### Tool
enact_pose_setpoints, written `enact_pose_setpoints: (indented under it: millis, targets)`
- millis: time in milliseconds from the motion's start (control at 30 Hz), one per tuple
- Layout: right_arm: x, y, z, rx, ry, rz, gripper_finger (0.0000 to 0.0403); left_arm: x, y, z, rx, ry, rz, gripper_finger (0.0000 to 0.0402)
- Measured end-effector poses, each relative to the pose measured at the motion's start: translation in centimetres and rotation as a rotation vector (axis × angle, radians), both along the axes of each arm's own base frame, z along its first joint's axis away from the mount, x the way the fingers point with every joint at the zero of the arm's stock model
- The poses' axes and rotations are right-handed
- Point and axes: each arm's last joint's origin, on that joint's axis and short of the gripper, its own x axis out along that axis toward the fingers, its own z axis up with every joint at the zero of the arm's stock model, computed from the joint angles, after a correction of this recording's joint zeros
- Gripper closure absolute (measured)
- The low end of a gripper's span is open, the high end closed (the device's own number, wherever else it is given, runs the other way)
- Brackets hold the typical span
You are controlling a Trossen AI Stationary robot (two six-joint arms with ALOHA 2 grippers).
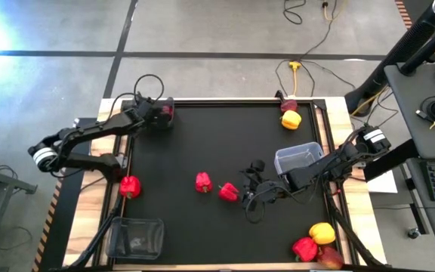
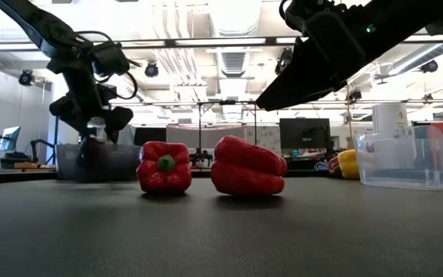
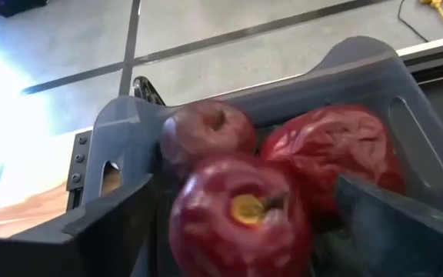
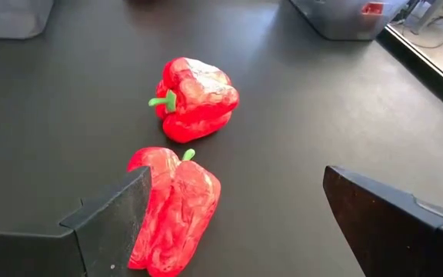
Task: Sort produce into baskets
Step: Put the red apple into the top black bin
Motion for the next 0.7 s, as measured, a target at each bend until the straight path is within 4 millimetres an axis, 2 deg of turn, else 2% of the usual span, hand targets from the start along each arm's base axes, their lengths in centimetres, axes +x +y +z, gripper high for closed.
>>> enact_pose_setpoints:
  millis: [100, 200, 367, 533, 700]
  targets:
    - [-0.1, -0.1, 0.3, -0.007, -0.001, -0.007, 0.0026, -0.2, -0.2, 0.3, 0.005, -0.004, -0.003, 0.0008]
    - [0.0, -0.5, 1.6, -0.034, -0.014, -0.057, 0.0026, -0.5, -0.7, 1.2, 0.018, -0.048, -0.025, 0.0006]
    - [0.0, -3.1, 4.8, -0.074, 0.066, -0.170, 0.0026, -1.2, -2.4, 3.7, 0.031, -0.224, -0.153, 0.0005]
    - [-0.2, -7.8, 7.8, -0.091, 0.191, -0.328, 0.0026, -1.2, -5.8, 5.9, 0.020, -0.457, -0.401, 0.0004]
    - [-1.5, -14.9, 9.3, -0.061, 0.332, -0.542, 0.0026, -0.1, -9.9, 5.9, 0.025, -0.610, -0.653, 0.0004]
